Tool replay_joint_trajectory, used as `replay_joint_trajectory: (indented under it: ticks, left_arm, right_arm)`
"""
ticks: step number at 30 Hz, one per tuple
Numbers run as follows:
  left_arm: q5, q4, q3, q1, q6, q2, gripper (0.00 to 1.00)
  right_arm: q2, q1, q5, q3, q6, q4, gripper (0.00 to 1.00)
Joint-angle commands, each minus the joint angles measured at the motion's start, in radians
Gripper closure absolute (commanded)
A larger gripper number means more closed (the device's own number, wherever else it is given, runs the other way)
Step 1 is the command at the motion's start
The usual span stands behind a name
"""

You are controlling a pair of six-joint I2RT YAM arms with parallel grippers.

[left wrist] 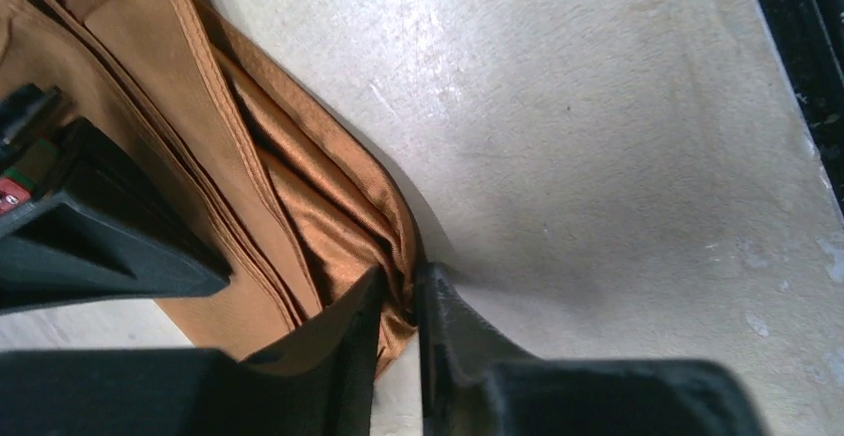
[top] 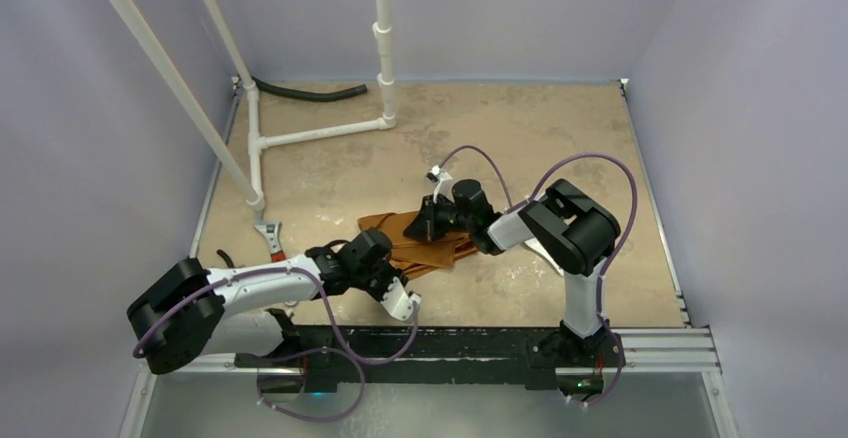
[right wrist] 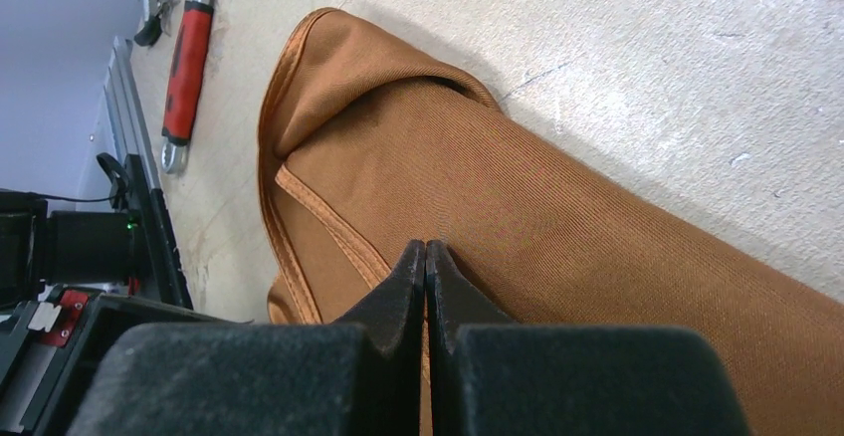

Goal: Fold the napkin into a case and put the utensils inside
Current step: Grasp the top corner of the smaller rectangle folded napkin from the folded napkin.

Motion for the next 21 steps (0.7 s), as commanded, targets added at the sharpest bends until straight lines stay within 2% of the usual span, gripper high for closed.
replay_joint_trajectory:
  ticks: [1, 3, 12, 17, 21]
  left_arm:
    - [-0.065, -0.002, 0.004, -0.005, -0.073, 0.0, 0.91]
    - [-0.074, -0.017, 0.013, -0.004, -0.099, -0.025, 1.0]
    - [-0.098, -0.035, 0.051, -0.004, -0.172, -0.095, 1.0]
    - [-0.102, -0.058, 0.113, -0.004, -0.229, -0.131, 1.0]
    - [-0.078, -0.104, 0.083, -0.004, -0.218, -0.181, 1.0]
  right_arm:
    - [0.019, 0.005, 0.039, -0.034, -0.023, 0.024, 1.0]
    - [0.02, 0.005, 0.045, -0.036, -0.026, 0.023, 1.0]
    - [0.004, 0.005, 0.058, -0.032, -0.05, 0.01, 1.0]
    - [-0.086, 0.009, 0.09, -0.074, -0.102, 0.028, 1.0]
    - [-0.145, 0.01, 0.112, -0.084, -0.141, 0.058, 0.96]
